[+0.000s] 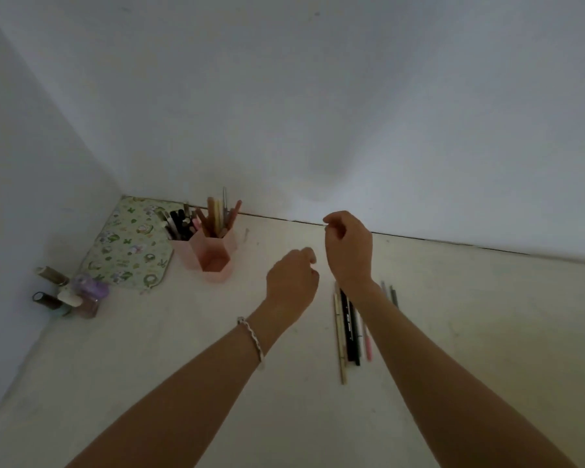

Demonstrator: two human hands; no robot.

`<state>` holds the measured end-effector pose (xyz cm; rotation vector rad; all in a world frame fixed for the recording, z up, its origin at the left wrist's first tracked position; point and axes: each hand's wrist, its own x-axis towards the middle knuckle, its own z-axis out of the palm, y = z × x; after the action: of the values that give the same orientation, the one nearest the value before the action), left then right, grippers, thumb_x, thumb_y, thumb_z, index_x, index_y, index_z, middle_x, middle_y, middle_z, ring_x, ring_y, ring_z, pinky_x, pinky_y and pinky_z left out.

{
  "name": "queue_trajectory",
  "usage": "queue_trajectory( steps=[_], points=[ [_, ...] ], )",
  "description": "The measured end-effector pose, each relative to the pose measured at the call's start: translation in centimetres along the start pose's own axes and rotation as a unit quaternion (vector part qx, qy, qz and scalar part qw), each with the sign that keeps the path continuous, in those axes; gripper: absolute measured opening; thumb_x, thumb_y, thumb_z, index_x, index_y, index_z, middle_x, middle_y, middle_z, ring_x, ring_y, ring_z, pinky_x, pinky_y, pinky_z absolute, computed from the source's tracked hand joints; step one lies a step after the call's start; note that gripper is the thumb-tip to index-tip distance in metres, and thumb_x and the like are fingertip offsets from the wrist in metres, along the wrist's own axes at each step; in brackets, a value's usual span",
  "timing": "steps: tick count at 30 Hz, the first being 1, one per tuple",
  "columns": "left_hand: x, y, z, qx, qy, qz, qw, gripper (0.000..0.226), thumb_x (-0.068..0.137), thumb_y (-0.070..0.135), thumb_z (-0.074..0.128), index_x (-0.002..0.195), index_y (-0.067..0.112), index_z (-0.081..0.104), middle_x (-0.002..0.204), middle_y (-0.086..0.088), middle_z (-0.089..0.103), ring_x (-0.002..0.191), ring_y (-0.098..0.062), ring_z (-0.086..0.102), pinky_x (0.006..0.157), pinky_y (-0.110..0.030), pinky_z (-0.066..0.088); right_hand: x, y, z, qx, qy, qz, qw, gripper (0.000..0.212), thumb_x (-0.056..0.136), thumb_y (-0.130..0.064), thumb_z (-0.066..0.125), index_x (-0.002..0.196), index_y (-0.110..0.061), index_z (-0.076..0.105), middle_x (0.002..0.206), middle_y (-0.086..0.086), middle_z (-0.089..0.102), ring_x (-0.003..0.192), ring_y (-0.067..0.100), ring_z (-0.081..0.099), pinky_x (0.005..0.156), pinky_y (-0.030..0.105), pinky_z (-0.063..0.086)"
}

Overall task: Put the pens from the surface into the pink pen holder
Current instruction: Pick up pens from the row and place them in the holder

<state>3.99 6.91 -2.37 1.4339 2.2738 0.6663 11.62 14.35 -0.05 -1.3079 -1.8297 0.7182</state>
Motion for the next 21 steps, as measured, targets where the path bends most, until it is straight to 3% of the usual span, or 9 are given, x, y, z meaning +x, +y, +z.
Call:
queue_trajectory(
  steps=[3,6,10,13,21],
  points=[
    [-1.6,1.2,3.4,-0.022,-0.100,-0.082,0.991,0.018,0.087,0.016,0.054,0.104,0.018,0.060,0.100,-0.001,0.066,0.087,-0.019,0.064,0.075,-0.029,0.052,-0.2,1.9,-2.6,0.007,0.005,0.035,0.999,0.024,0.083,0.002,0.051,0.084,-0.015,0.068,0.077,-0.012,0.063,0.074,0.012,0.057,0.072,0.026,0.046],
    [-2.8,1.7,5.6,-0.020,-0.145,-0.131,0.981,0.019,0.087,0.024,0.055,0.105,0.016,0.058,0.103,-0.003,0.064,0.092,-0.022,0.063,0.078,-0.032,0.053,-0.7,3.5,-4.5,0.014,0.015,0.066,0.998,0.025,0.082,0.001,0.051,0.080,-0.016,0.069,0.070,-0.013,0.060,0.066,0.010,0.051,0.067,0.025,0.042],
    [-3.3,2.6,7.2,-0.005,-0.155,-0.163,0.974,0.025,0.088,0.028,0.060,0.108,0.014,0.056,0.105,-0.005,0.064,0.094,-0.024,0.063,0.080,-0.034,0.053,-1.1,5.3,-7.1,0.015,0.032,0.080,0.996,0.025,0.080,0.002,0.052,0.078,-0.015,0.069,0.065,-0.018,0.056,0.061,0.003,0.049,0.065,0.020,0.038],
    [-3.1,3.2,7.7,0.011,-0.146,-0.179,0.973,0.026,0.089,0.031,0.061,0.106,0.012,0.059,0.104,-0.005,0.065,0.092,-0.024,0.065,0.073,-0.030,0.051,-1.3,6.6,-8.7,0.016,0.041,0.101,0.994,0.026,0.081,0.002,0.051,0.079,-0.015,0.070,0.066,-0.013,0.059,0.059,0.004,0.049,0.062,0.019,0.038],
    [-2.7,4.6,8.4,-0.003,-0.164,-0.231,0.959,0.018,0.093,0.023,0.059,0.097,0.006,0.063,0.100,-0.010,0.068,0.091,-0.026,0.067,0.068,-0.029,0.047,-2.3,9.6,-11.0,0.035,0.055,0.163,0.985,0.028,0.085,0.001,0.049,0.081,-0.016,0.070,0.065,-0.007,0.061,0.047,0.001,0.045,0.047,0.009,0.034]
  ],
)
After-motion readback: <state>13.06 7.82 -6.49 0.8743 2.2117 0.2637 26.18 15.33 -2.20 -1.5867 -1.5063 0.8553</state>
